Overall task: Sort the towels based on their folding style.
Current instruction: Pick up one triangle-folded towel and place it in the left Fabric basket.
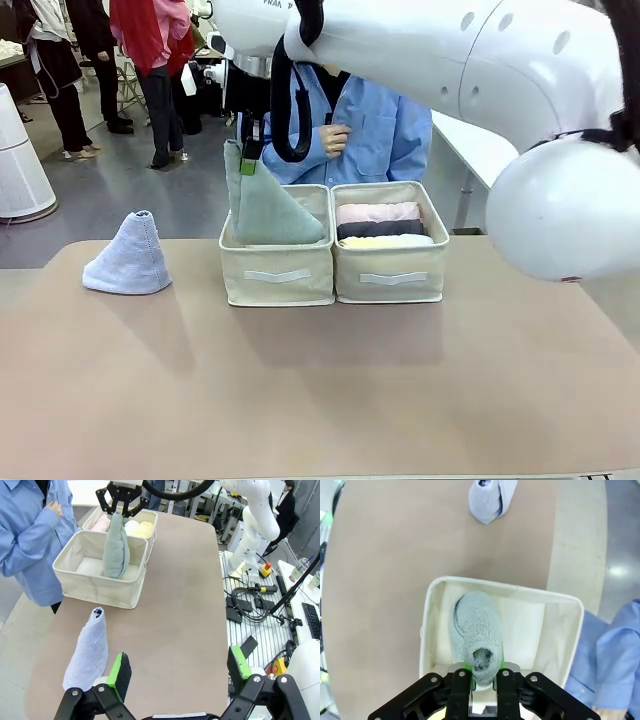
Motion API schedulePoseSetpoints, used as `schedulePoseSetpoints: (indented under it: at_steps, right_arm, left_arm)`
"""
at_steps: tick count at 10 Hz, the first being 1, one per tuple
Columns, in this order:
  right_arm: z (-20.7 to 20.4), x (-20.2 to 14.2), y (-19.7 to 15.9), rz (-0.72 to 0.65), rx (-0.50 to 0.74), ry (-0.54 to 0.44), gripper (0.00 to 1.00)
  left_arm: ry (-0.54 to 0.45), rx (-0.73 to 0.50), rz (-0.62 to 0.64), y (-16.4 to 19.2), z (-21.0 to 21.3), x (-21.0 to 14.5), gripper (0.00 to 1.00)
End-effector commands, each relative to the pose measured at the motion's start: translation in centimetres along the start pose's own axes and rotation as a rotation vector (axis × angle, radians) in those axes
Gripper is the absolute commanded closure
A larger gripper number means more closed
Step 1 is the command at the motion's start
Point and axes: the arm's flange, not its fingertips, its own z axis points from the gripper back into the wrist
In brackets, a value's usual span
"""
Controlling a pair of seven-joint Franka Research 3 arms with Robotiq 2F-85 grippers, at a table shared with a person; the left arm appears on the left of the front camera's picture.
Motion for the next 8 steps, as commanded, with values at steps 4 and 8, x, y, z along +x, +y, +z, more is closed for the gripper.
schedulePoseSetpoints:
  at_steps: [4, 8]
  right_arm:
    - [-2.6, 1.1, -3.9, -0.007, 0.072, -0.023, 0.83]
    - [-4.8, 0.7, -4.1, -0.014, 0.140, -0.021, 0.83]
  left_arm:
    - [-0.005, 0.010, 0.000, -0.1, 0.0, 0.1, 0.00]
    - [-0.005, 0.010, 0.000, -0.1, 0.0, 0.1, 0.00]
